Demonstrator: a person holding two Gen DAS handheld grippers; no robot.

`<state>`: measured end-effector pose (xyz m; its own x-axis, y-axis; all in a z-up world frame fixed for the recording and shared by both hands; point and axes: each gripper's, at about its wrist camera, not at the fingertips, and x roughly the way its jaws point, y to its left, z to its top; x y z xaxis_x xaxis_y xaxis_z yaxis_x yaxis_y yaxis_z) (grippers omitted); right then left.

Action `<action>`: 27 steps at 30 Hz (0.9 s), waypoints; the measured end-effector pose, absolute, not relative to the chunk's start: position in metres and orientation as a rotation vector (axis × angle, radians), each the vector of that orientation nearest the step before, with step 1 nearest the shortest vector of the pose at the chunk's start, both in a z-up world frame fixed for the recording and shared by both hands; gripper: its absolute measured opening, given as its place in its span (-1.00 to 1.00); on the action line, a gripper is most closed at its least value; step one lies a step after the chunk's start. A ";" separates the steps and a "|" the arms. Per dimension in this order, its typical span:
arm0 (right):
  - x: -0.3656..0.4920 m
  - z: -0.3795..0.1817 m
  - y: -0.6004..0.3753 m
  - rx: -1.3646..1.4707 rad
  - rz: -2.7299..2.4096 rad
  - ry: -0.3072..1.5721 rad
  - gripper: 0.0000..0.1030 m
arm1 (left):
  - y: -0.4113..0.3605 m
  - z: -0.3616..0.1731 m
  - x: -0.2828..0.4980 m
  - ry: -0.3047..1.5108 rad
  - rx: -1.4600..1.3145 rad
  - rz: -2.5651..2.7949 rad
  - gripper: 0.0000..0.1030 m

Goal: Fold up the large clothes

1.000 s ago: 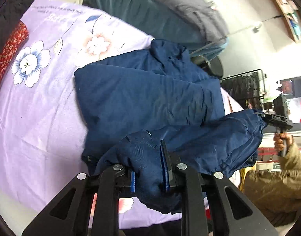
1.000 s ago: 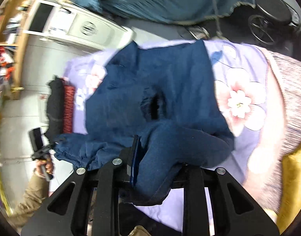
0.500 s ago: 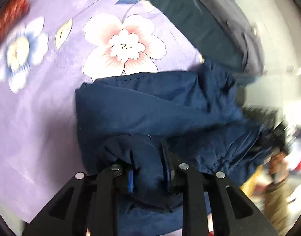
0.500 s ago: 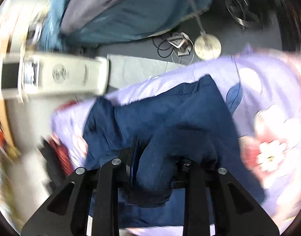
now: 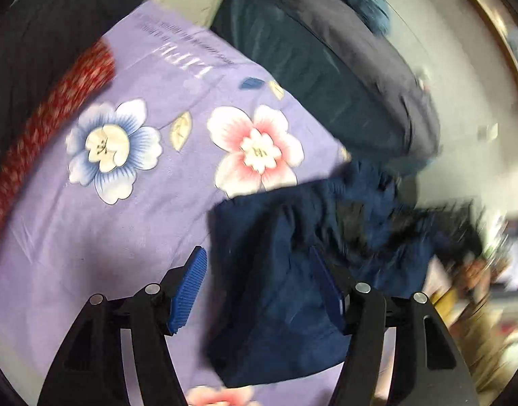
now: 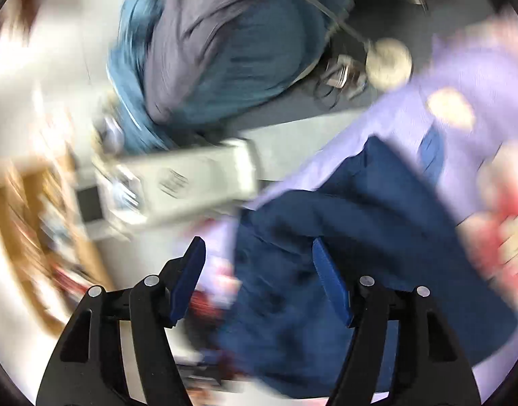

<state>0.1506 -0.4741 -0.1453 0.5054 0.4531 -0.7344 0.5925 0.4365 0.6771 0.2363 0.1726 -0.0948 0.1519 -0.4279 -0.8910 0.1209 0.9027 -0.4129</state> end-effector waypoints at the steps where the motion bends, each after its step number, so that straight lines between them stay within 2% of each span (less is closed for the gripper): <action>1: 0.154 -0.133 -0.464 1.034 -0.137 1.129 0.28 | 0.159 -0.093 0.225 1.350 -0.209 -0.414 0.21; 4: 0.161 -0.100 -0.417 0.591 -0.172 1.152 0.34 | 0.118 -0.094 0.191 1.288 -0.043 -0.474 0.37; 7: 0.166 -0.088 -0.338 0.261 -0.003 1.193 0.37 | 0.084 -0.104 0.166 1.242 0.082 -0.504 0.37; 9: 0.163 -0.086 -0.297 0.149 0.107 1.206 0.43 | 0.072 -0.112 0.161 1.231 0.124 -0.488 0.37; 10: 0.161 -0.085 -0.277 0.120 0.163 1.215 0.54 | 0.067 -0.116 0.161 1.227 0.140 -0.466 0.37; 14: 0.160 -0.093 -0.202 0.159 0.314 1.274 0.56 | 0.068 -0.119 0.167 1.223 0.087 -0.373 0.37; 16: 0.161 -0.110 -0.170 0.034 0.226 1.318 0.56 | 0.072 -0.116 0.167 1.222 0.027 -0.369 0.45; 17: 0.165 -0.118 -0.161 -0.019 0.185 1.330 0.41 | 0.075 -0.115 0.164 1.223 0.004 -0.362 0.47; 18: 0.167 -0.127 -0.154 -0.062 0.159 1.336 0.08 | 0.079 -0.114 0.161 1.221 -0.007 -0.355 0.47; 19: 0.168 -0.136 -0.149 -0.086 0.150 1.340 -0.58 | 0.081 -0.114 0.157 1.221 -0.015 -0.346 0.48; 20: 0.172 -0.141 -0.147 -0.083 0.160 1.339 -0.72 | 0.085 -0.115 0.153 1.228 -0.025 -0.340 0.48; 23: 0.187 -0.137 -0.162 -0.060 0.121 1.273 -0.80 | 0.095 -0.116 0.145 1.226 -0.033 -0.312 0.48; 27: 0.223 -0.151 -0.194 0.205 0.022 1.266 -0.81 | 0.095 -0.112 0.137 1.184 -0.020 -0.280 0.48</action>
<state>0.2227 -0.1944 -0.1507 0.3021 0.1293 -0.9445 0.0967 0.9815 0.1653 0.1370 0.0951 -0.1117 0.3470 -0.2265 -0.9101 0.2058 0.9651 -0.1617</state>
